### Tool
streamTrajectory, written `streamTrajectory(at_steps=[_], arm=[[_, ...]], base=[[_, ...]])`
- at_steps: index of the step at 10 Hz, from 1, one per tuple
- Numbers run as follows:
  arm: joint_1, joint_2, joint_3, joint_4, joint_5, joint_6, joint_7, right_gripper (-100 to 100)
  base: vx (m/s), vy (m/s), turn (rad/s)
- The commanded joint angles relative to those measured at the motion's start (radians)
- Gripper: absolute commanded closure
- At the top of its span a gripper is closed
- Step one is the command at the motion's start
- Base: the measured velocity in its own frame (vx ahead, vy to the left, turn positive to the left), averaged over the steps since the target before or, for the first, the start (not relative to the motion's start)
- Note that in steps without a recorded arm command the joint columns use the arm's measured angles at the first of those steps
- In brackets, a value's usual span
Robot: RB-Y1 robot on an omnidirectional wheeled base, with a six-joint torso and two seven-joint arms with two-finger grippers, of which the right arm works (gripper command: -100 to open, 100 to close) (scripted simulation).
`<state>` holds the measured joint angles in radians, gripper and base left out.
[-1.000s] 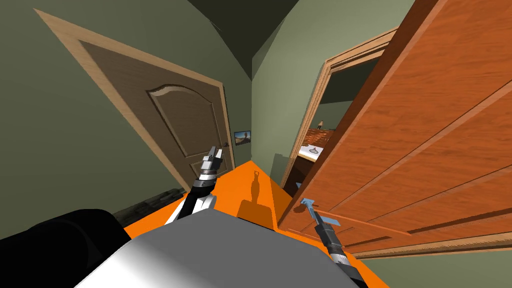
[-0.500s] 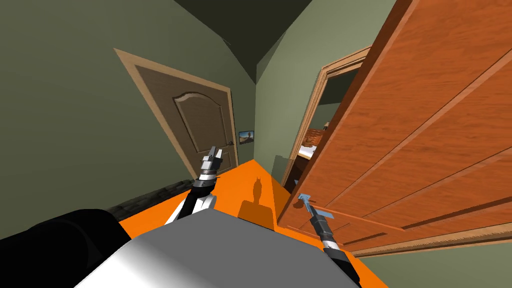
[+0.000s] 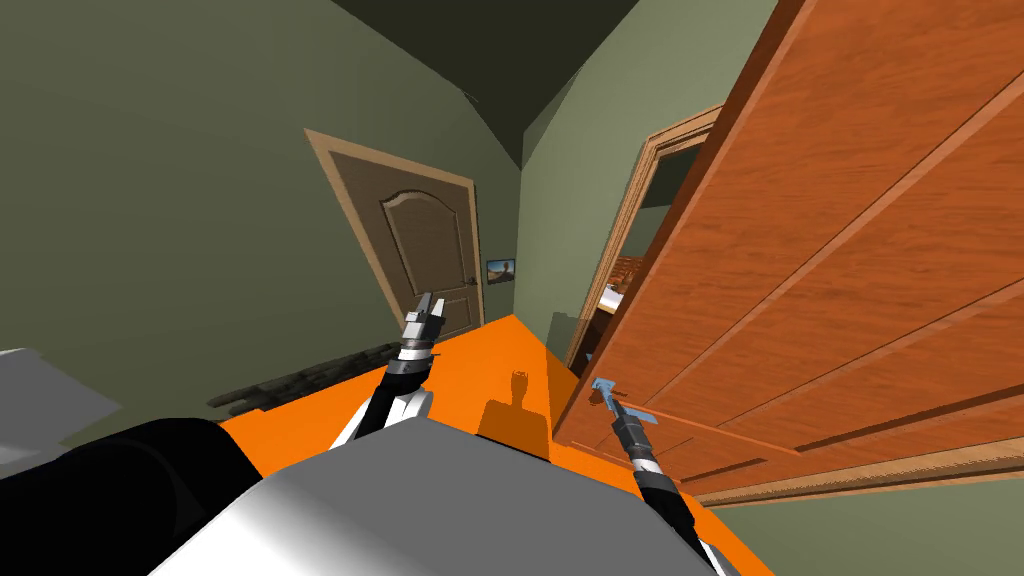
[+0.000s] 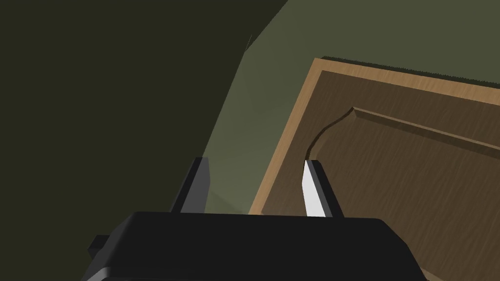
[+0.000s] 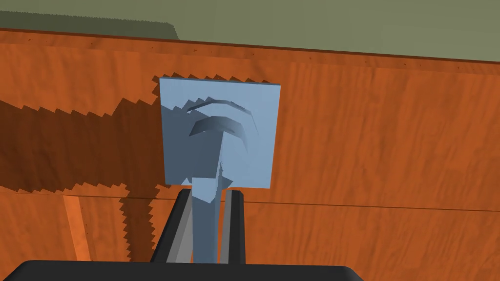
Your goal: Pull the door open
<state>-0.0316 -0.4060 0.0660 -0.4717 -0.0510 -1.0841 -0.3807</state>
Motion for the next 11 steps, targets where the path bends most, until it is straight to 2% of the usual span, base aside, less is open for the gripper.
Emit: streamTrajectory(at_steps=[1,5,6,10,11], arm=[[-0.027,0.012,-0.013,0.023,0.011,0.012,0.005,100],[-0.073,0.033,-0.041,0.037,0.034,0.049,0.014,100],[-0.068,0.034,-0.033,0.038,0.033,0.042,0.012,100],[-0.027,-0.004,-0.012,0.050,0.045,-0.027,-0.029,100],[-0.027,-0.004,-0.012,0.050,0.045,-0.027,-0.029,100]], base=[[-0.194,-0.058,0.098],[-0.178,-0.086,0.101],[-0.068,-0.031,0.047],[-0.180,-0.038,0.136],[-0.116,-0.042,0.050]])
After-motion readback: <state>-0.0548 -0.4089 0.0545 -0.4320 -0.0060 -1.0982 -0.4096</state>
